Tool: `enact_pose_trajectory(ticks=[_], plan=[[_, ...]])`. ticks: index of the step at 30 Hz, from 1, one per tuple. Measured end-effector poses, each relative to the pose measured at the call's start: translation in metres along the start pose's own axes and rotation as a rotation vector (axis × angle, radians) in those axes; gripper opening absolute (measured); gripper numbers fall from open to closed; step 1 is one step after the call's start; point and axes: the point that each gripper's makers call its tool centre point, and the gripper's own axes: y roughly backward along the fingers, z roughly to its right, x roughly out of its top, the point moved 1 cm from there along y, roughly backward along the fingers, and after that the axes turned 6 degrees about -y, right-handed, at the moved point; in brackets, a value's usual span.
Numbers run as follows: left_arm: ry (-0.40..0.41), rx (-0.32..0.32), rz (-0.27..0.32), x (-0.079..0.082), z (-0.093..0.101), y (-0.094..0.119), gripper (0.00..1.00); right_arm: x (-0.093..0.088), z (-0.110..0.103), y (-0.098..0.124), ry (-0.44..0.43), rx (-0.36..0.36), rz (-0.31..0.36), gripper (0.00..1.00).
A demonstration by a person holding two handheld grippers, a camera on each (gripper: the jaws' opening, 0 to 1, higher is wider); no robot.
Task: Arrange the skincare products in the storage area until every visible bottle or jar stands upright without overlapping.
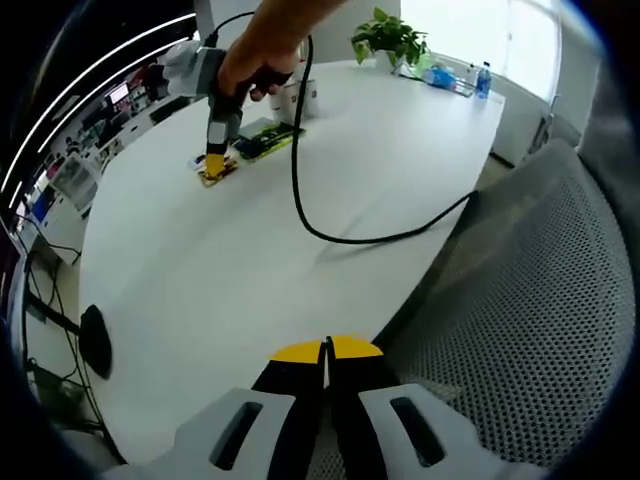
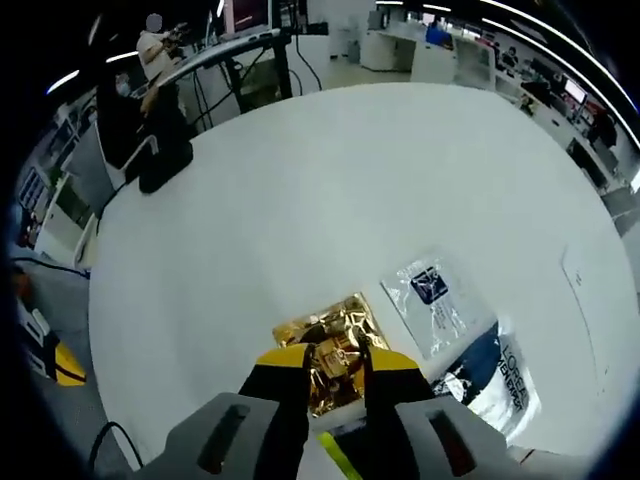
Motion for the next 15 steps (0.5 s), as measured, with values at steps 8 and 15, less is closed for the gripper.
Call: enact_pose_trajectory(ticks=[8, 15], plan=[[-0.001, -0.001, 0.003, 0.001, 0.0, 0.0, 0.0, 0.016, -0.007, 0.008, 0.008, -0.033, 0.062, 0.21], [-0.013, 0.038, 0.048, 0.008, -0.006, 0.004, 0.0, 0.011, -0.034, 0.034, -0.013, -0.01, 0.215, 0.21]])
